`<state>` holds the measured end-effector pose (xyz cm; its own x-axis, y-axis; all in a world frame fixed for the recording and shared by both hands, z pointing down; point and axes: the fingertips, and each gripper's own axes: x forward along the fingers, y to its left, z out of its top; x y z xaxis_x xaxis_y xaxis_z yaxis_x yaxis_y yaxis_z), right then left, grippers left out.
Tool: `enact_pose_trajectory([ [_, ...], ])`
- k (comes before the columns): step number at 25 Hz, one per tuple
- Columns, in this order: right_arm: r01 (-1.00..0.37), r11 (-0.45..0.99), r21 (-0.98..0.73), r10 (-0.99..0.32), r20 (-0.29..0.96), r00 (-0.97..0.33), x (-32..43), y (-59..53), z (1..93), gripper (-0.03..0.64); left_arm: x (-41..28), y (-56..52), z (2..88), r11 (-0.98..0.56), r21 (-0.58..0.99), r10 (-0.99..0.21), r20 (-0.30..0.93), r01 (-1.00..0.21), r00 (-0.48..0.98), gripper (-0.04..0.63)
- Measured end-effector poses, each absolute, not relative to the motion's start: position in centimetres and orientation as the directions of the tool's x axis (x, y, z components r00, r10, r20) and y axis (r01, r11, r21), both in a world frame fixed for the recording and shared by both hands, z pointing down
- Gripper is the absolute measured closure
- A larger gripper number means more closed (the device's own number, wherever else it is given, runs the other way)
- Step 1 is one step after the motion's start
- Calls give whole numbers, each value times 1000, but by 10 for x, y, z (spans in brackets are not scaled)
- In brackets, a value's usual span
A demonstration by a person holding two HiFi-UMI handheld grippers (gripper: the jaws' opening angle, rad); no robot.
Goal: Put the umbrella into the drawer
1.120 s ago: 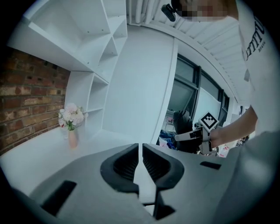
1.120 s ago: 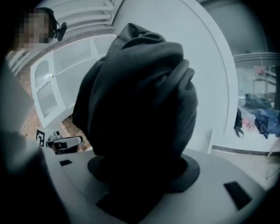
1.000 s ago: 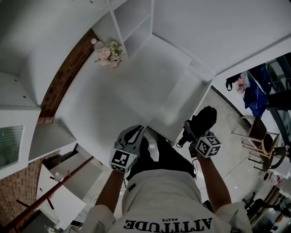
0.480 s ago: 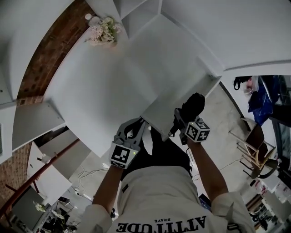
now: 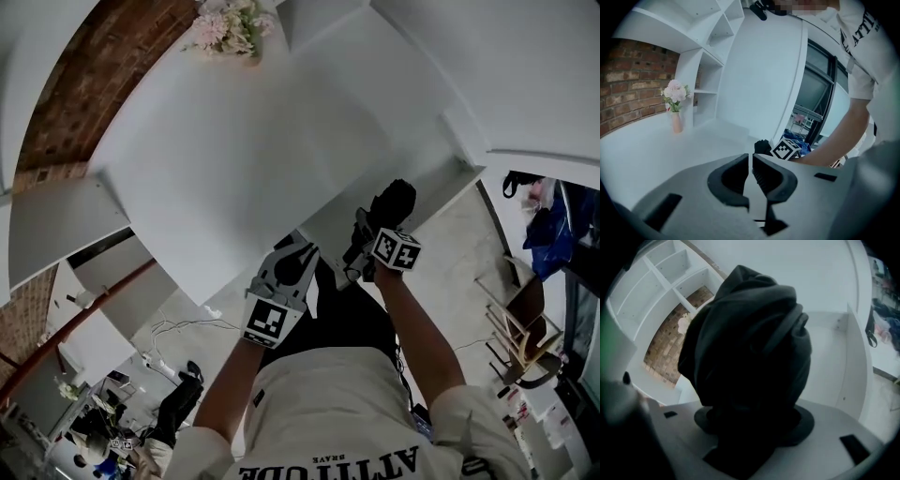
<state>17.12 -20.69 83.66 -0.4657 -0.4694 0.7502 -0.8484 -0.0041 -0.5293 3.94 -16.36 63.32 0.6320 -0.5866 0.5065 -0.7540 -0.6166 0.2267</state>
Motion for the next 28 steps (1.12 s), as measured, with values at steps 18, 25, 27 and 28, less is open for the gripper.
enact_pose_trajectory([
  [18, -957, -64, -284, -284, 924, -256, 173, -198, 950, 356, 36, -136, 672, -528, 286, -571, 577, -800, 584, 566],
  [25, -963, 4, -270, -269, 927, -262, 168, -200, 942, 337, 39, -143, 675, -523, 289, -578, 570, -802, 583, 566],
  [27, -961, 18, -276, -281, 921, -269, 170, -201, 934, 337, 38, -145, 674, -518, 289, -583, 569, -805, 580, 566],
  [28, -957, 28, -288, -290, 914, -283, 170, -202, 930, 337, 37, -146, 675, -514, 287, -586, 571, -808, 575, 566],
])
